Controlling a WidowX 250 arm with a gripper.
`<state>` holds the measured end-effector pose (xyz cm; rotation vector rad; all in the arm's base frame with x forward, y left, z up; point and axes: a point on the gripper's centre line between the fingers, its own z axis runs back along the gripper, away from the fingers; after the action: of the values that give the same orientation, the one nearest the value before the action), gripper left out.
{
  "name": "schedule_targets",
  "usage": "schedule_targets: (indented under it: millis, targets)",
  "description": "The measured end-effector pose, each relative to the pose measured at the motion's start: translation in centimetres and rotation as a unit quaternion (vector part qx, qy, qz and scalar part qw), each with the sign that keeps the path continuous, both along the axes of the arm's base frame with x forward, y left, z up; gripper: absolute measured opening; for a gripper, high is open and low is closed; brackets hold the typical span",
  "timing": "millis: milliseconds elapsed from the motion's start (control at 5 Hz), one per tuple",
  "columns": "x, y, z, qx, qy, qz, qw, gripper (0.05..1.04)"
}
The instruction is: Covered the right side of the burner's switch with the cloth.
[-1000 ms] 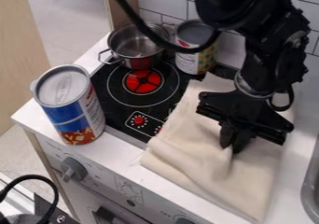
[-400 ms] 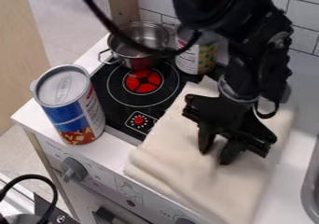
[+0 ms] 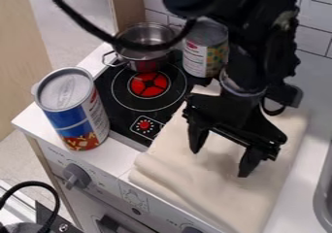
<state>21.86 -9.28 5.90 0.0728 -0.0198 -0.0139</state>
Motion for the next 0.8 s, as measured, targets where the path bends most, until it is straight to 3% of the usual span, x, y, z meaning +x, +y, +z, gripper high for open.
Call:
schedule_targets:
  millis: [200,400,800]
  targets:
    - [0.8,0.6,0.8,0.021,-0.036,0.004,0.9991,0.999]
    - [1.6,1.8,1.4,0.058,-0.064,-0.006,0.9963,0.999]
    - [4.5,8.4,3.6,0.094,-0.05,0.038,0.9936,0.999]
